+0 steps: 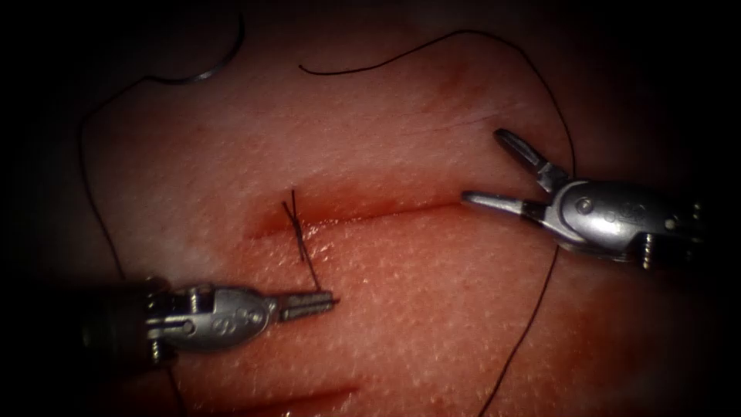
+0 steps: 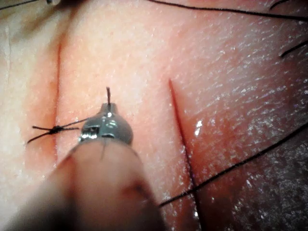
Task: Wound Closure
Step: Pick up remaining tail with left hand
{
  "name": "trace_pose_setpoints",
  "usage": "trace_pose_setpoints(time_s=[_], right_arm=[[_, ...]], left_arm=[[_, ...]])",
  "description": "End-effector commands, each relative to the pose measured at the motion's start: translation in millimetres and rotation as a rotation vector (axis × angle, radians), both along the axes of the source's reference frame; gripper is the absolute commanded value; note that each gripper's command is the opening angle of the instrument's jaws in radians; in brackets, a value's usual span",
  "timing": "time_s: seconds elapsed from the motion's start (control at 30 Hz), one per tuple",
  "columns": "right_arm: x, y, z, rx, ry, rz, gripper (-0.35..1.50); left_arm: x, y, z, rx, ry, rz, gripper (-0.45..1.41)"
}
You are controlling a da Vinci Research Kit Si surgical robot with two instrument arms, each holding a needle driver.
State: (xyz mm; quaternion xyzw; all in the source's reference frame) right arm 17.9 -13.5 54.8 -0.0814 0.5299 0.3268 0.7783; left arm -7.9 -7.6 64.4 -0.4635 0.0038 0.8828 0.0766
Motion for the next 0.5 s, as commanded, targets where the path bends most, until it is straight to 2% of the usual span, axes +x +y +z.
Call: trace_pose_setpoints(time_s=[0.03,0.1,0.13,0.2,0.23,0.33,0.37,0.4,0.47,0.5], right_arm=[[1.6,-0.4,0.7,0.008,0.015,-0.039,0.71],[1.9,-0.7,0.8,0.008,0.022,-0.049,0.71],[2.4,-1.1,1.0,0.011,0.027,-0.066,0.78],[3.9,-2.3,1.8,0.025,0.046,-0.137,0.79],[5.3,-3.2,2.6,0.035,0.079,-0.201,0.84],[7.4,-4.4,4.0,0.012,0.082,-0.304,1.0],[9.0,-5.2,4.7,-0.023,0.089,-0.361,1.13],[9.7,-5.5,5.0,-0.039,0.096,-0.378,1.16],[10.4,-5.7,5.2,-0.057,0.104,-0.392,1.16],[11.8,-6.0,5.6,-0.085,0.124,-0.423,1.15]], left_arm=[[-0.2,0.4,0.0,0.005,-0.002,0.002,-0.45],[0.0,0.5,-0.2,0.007,-0.003,0.003,-0.45],[0.1,0.7,-0.4,0.011,-0.002,0.007,-0.45],[0.7,1.3,-1.3,0.011,-0.017,-0.008,-0.45],[1.2,1.9,-2.0,0.014,-0.034,-0.024,-0.45],[1.9,2.6,-2.7,0.011,-0.046,-0.033,-0.45],[2.4,3.1,-3.0,0.012,-0.056,-0.041,-0.45],[2.6,3.3,-3.1,0.012,-0.06,-0.044,-0.45],[2.7,3.5,-3.2,0.011,-0.064,-0.048,-0.45],[3.0,3.9,-3.2,0.01,-0.072,-0.055,-0.45]])
